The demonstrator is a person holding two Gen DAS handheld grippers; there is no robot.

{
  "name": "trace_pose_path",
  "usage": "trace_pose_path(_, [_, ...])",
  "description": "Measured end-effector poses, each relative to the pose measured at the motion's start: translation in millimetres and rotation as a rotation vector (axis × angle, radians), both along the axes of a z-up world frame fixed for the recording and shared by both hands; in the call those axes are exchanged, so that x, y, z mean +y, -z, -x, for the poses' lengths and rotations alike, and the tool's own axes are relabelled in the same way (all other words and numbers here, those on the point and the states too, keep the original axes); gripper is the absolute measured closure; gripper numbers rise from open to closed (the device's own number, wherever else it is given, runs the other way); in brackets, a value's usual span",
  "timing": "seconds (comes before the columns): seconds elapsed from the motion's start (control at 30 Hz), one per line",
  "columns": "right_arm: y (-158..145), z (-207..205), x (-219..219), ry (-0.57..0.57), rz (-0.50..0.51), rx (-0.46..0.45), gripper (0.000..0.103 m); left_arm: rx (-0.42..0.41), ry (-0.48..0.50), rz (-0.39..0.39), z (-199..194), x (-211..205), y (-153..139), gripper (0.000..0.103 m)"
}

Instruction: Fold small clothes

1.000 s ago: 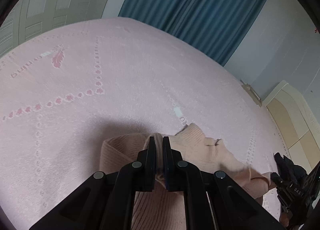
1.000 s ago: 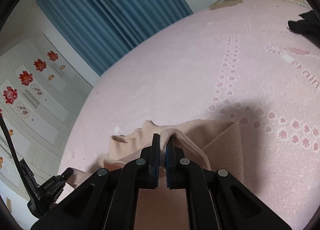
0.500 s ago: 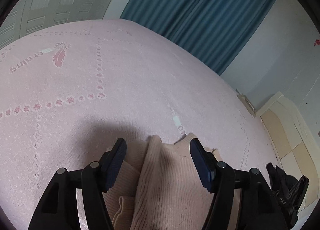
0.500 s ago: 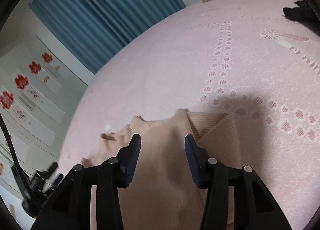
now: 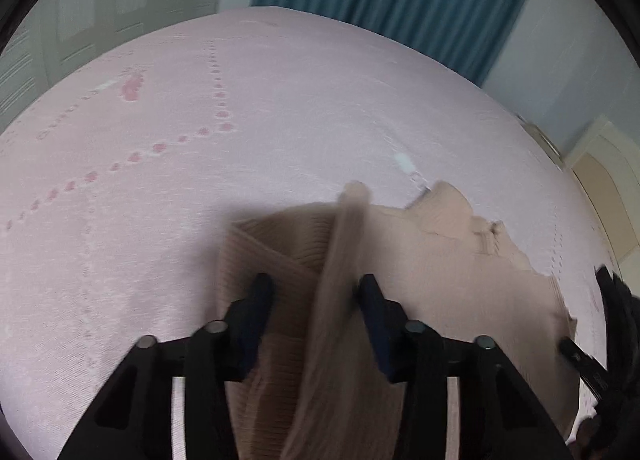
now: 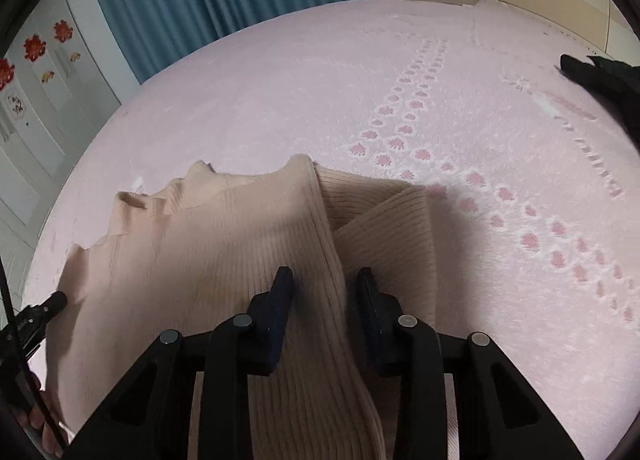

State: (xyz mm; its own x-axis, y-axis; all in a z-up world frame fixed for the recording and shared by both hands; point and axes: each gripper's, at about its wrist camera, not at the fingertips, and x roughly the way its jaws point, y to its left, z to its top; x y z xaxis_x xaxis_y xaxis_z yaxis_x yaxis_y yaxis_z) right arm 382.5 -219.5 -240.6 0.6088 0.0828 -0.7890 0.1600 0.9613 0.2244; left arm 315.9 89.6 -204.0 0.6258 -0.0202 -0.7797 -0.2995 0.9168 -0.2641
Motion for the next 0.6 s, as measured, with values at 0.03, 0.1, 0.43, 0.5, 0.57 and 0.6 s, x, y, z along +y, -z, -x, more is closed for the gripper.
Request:
trace_pose_path(0.03, [-7,7,-2,0.000,-0.005,-0.015,0.070,-0.005,-0.015,0.015,4,4,-2,0.062])
trace_pose_path(0.1, [-19,22,-8,0.008,-0.015,-0.041,0.068,-0.006,-0.028,0.049,14,11,-7,0.061])
trace_pose_path(0.43, [-15,126,-15,-0.011,-0.088,-0.006,0.044,-0.010,0.025,0.231,122,16,2,0.045])
trace_pose_path(0.5, [-3,141,-16,-0.013,-0.112,0.049,0.044,0.001,0.040,0.266,143,15,8,0.045])
trace_pose_path(0.57, [4,146,-16,-0.019,-0.153,0.081,0.044,0.011,0.055,0.316,156,13,14,0.045])
trace_pose_path(0.6, [8,145,-14,-0.034,-0.172,0.102,0.044,0.017,0.063,0.349,158,14,18,0.045])
